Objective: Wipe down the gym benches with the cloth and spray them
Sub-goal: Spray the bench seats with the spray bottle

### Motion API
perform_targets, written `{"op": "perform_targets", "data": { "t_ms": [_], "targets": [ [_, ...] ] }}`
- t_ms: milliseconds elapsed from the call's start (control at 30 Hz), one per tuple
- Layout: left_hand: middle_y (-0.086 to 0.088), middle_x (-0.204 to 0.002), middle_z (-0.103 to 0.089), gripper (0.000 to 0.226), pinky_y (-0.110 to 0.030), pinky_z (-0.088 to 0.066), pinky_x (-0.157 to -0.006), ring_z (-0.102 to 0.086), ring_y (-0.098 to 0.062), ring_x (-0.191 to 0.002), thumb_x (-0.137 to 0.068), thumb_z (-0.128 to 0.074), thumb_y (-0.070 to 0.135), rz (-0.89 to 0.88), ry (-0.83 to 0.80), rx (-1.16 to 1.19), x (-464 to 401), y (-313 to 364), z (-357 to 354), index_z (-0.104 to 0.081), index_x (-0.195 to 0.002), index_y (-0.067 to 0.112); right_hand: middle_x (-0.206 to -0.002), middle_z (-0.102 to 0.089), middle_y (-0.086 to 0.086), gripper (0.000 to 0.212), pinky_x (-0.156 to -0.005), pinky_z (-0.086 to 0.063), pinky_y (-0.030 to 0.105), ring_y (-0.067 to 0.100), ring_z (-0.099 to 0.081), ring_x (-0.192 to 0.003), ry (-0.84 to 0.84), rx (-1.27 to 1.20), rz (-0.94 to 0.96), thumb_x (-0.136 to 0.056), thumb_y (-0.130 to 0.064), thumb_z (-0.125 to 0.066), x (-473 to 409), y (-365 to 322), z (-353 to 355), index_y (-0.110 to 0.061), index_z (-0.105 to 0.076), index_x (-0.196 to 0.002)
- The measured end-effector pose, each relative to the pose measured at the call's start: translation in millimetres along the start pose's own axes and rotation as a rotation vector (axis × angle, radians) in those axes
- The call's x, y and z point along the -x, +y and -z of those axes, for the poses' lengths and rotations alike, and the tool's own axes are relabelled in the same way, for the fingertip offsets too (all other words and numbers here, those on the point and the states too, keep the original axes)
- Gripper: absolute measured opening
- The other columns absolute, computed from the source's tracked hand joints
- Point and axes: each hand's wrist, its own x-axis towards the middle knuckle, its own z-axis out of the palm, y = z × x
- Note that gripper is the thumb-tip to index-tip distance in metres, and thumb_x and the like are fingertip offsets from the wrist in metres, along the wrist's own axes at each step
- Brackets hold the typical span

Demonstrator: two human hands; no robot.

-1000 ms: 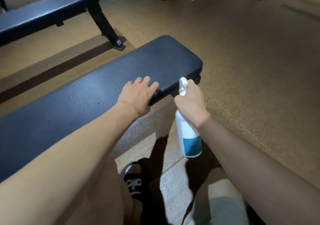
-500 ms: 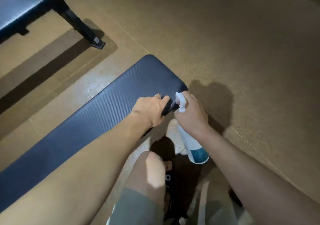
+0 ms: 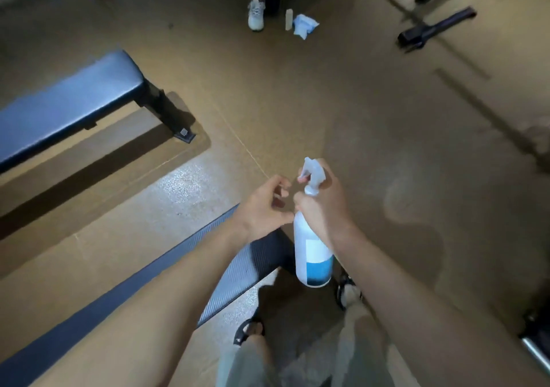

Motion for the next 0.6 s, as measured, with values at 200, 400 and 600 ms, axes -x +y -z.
{"op": "perform_targets", "data": {
  "t_ms": [200, 400, 600],
  "targets": [
    [0.007, -0.098, -0.066, 0.061, -0.032, -0.052, -0.083, -0.063, -0.009, -0.095, -0.061, -0.071, 0.009, 0.03, -0.055, 0.113, -52.3, 96.1, 1.7, -0.056, -0.119, 0.021, -0.079, -0.049, -0.007, 0.032, -0.069, -0.047, 0.043, 0.026, -0.052, -0.077, -0.161, 0.014, 0.113, -0.072, 0.001, -0.051, -91.8, -59.6, 70.9, -0.026, -0.045, -0.087],
    [0.017, -0.105, -0.072, 0.064, -0.025, -0.053, -0.087, -0.067, 0.0, -0.104, -0.074, -0.084, 0.008, 0.031, 0.061, 0.223, -93.8, 165.0, 8.2, -0.056, -0.129, 0.027, -0.076, -0.05, -0.024, 0.039, -0.068, -0.037, 0.028, 0.006, -0.047, -0.071, -0.291, 0.065, 0.191, -0.064, -0.012, -0.042, -167.8, -119.7, 100.0, -0.047, -0.043, -0.08],
    [0.016, -0.094, -0.074, 0.048, -0.026, -0.056, -0.083, -0.07, 0.001, -0.093, -0.075, -0.086, 0.005, 0.052, 0.272, 0.276, -131.5, 188.0, 67.2, -0.064, -0.113, 0.026, -0.083, -0.05, -0.014, 0.029, -0.076, -0.049, 0.048, 0.022, -0.053, -0.083, -0.409, 0.146, 0.292, -0.064, -0.014, -0.041, -234.0, -174.3, 69.2, -0.035, -0.045, -0.085]
  ]
}}
